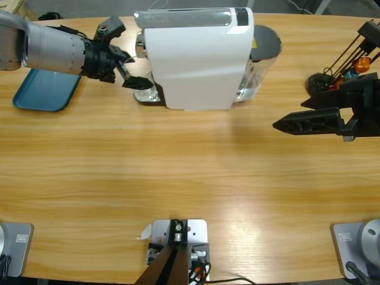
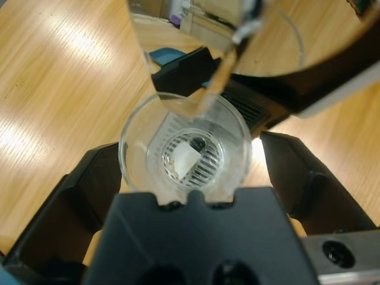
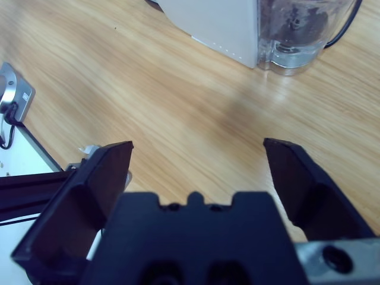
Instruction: Pour coffee
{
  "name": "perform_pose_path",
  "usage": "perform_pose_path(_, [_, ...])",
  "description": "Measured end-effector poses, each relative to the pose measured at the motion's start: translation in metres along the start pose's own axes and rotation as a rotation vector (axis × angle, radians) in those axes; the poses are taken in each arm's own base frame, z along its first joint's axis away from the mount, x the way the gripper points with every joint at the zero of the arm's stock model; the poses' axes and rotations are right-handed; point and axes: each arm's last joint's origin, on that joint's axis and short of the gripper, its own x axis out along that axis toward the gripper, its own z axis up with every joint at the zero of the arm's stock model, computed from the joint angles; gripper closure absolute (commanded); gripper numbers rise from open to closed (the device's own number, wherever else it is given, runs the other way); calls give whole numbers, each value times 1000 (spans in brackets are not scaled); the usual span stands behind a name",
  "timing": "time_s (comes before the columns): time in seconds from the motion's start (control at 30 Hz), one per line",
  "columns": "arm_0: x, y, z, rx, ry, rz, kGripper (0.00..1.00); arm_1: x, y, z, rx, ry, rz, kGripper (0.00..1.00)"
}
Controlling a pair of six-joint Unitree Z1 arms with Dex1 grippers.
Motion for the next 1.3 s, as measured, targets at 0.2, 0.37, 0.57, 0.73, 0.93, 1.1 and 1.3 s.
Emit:
perform_pose_path(0.2, [-21, -5, -1, -4, -29, 11, 13, -4, 1, -3, 2, 7, -1, 0])
perform_pose_path(0.37, [-51, -10, -9, -35, -60, 43, 13, -20, 7, 6, -10, -31, 4, 208])
perform_pose_path(0.57, [-71, -19, -34, -104, 21, 116, 13, -46, 18, 58, 6, -75, -102, 1000])
perform_pose_path(0.73, [-95, -36, -59, -193, 40, 124, 13, -55, 22, 123, -19, -117, -159, 1000])
perform_pose_path(0.93, [-122, -57, -79, -257, 77, 142, 13, -36, 15, 190, -21, -94, -186, 1000])
perform_pose_path(1.1, [-123, -61, -80, -255, 92, 137, 9, 1, 4, 216, -4, -23, -190, 1000])
perform_pose_path(1.3, [-123, -61, -80, -254, 92, 135, 9, 33, -11, 220, 22, 55, -184, 1000])
